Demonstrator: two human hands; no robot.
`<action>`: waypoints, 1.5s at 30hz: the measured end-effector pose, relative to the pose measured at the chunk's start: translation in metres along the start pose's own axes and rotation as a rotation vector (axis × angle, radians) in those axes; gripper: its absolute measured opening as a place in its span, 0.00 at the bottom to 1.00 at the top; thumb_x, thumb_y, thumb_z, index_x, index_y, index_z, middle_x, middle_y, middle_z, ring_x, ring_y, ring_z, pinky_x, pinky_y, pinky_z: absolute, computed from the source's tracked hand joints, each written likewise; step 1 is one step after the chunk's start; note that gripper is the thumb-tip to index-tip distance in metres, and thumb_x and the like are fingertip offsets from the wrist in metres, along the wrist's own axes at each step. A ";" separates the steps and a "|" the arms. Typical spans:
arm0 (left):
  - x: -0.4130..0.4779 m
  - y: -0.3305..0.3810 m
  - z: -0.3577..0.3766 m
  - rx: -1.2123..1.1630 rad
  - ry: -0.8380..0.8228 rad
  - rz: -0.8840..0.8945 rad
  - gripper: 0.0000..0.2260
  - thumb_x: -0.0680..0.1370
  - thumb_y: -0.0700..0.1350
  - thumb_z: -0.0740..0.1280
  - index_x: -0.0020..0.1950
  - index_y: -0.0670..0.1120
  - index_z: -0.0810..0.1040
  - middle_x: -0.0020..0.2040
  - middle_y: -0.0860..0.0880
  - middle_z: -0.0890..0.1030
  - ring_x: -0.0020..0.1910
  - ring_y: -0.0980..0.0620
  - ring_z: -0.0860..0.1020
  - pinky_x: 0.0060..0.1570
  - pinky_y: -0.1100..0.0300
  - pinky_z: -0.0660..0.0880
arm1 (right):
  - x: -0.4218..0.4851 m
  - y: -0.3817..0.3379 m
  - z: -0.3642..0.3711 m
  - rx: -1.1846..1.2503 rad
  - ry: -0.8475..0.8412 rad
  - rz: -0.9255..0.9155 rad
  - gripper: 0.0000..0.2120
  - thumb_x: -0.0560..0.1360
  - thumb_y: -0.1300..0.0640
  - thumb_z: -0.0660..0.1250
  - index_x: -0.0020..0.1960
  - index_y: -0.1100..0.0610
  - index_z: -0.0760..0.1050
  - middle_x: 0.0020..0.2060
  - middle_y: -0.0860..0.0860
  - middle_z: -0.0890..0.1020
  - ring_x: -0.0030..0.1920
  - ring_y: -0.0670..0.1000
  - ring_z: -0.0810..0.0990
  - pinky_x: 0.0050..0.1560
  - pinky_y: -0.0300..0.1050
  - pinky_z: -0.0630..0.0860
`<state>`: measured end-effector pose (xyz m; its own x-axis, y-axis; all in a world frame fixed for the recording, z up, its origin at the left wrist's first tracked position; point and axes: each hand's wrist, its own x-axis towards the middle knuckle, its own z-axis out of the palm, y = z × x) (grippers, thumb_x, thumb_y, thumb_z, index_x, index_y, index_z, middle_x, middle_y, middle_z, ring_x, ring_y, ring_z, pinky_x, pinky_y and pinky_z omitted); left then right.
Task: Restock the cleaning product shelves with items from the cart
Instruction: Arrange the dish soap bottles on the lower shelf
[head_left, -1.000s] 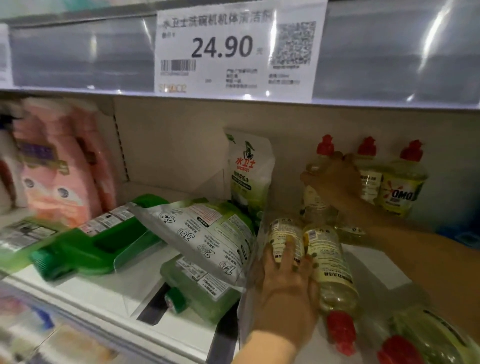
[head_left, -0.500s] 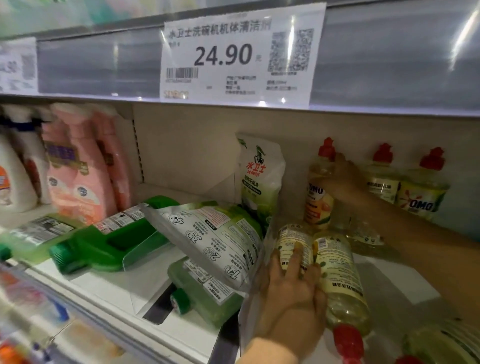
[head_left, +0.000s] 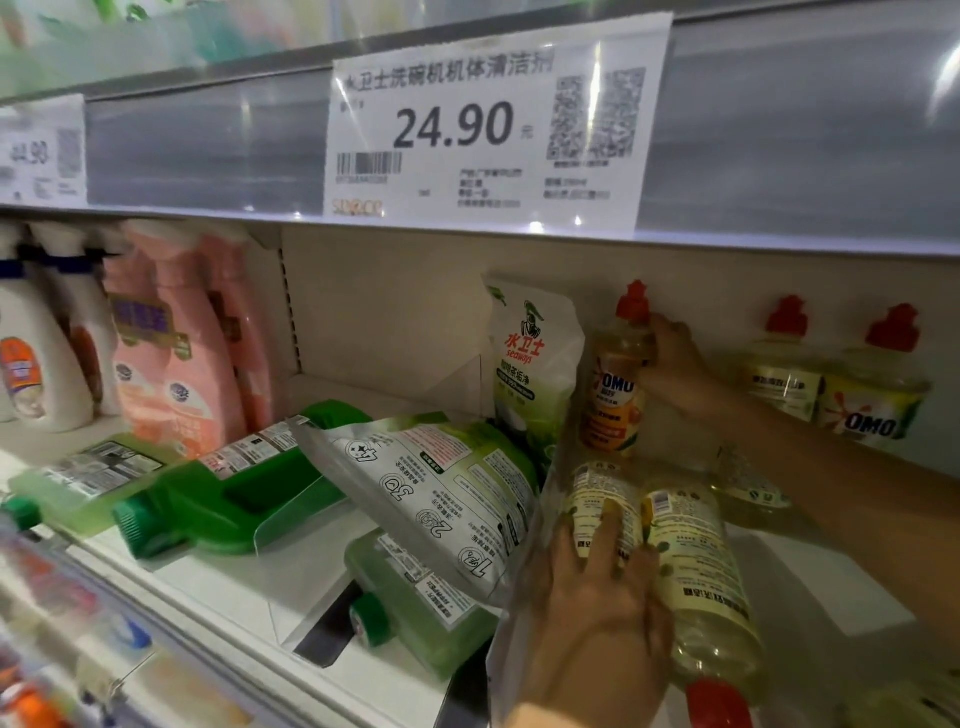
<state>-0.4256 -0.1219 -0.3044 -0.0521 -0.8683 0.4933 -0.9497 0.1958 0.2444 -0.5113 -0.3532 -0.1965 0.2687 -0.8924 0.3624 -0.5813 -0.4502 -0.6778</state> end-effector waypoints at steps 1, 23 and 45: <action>0.000 0.000 0.000 -0.003 0.008 0.008 0.17 0.68 0.56 0.58 0.55 0.58 0.73 0.63 0.50 0.79 0.54 0.39 0.80 0.44 0.43 0.81 | 0.003 0.002 0.003 0.014 0.002 -0.012 0.33 0.66 0.46 0.75 0.68 0.51 0.69 0.62 0.59 0.72 0.61 0.57 0.74 0.61 0.55 0.76; -0.002 0.000 -0.002 -0.032 0.015 -0.002 0.16 0.68 0.55 0.57 0.53 0.59 0.74 0.64 0.52 0.77 0.56 0.42 0.79 0.42 0.46 0.82 | -0.008 -0.006 0.019 0.000 0.129 -0.052 0.29 0.79 0.58 0.66 0.76 0.49 0.58 0.65 0.56 0.59 0.53 0.48 0.66 0.42 0.28 0.71; -0.004 0.002 -0.007 0.011 0.038 0.061 0.20 0.71 0.47 0.55 0.56 0.44 0.80 0.56 0.43 0.80 0.54 0.43 0.77 0.53 0.47 0.79 | -0.165 -0.069 -0.006 -0.208 -0.355 -0.135 0.23 0.80 0.55 0.61 0.74 0.51 0.62 0.71 0.50 0.65 0.72 0.50 0.63 0.70 0.43 0.62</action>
<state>-0.4249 -0.1148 -0.3005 -0.0984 -0.8369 0.5384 -0.9485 0.2426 0.2037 -0.5204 -0.1746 -0.2060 0.5791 -0.7970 0.1717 -0.6557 -0.5805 -0.4829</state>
